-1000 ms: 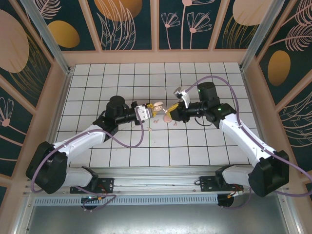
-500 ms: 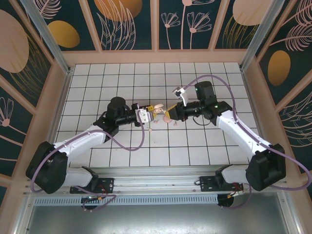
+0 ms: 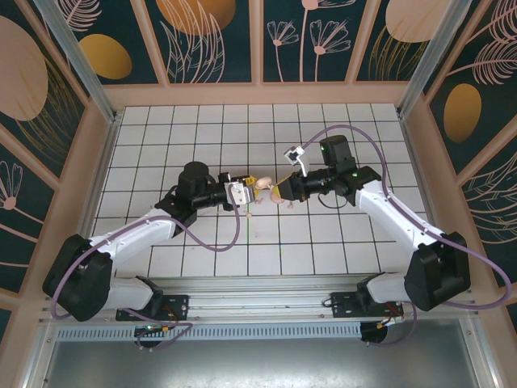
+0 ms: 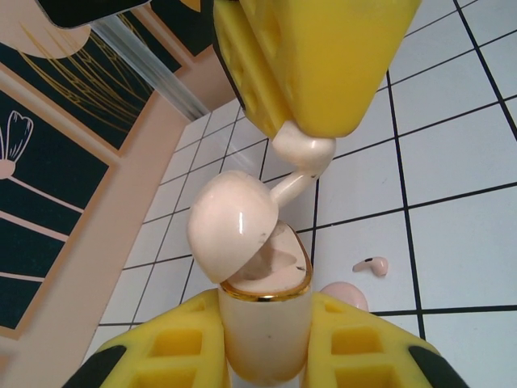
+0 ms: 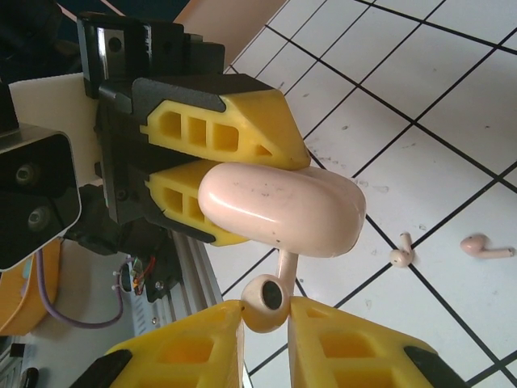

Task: Insert wireless bluetooth earbuds into charging case

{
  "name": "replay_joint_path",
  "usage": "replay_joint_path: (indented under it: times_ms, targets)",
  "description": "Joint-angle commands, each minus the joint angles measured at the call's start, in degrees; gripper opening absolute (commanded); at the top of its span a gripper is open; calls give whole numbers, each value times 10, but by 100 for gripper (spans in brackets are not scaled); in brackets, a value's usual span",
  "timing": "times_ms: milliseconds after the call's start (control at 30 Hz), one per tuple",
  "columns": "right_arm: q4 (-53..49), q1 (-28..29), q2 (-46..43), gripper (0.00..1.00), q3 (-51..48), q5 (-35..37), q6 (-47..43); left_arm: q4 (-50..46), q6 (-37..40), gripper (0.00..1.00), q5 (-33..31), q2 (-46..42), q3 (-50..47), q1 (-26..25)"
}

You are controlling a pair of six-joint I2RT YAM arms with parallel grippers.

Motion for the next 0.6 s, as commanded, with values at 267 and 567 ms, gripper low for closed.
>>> replay_joint_path:
  times_ms: [267,567]
  targets:
    - [20,-9,4,20,25,5,23,17,15,14,9,-16,-11,-8]
    - [-16,-23,12,20,36,4,25,10,22,14,5,-18,-12,-9]
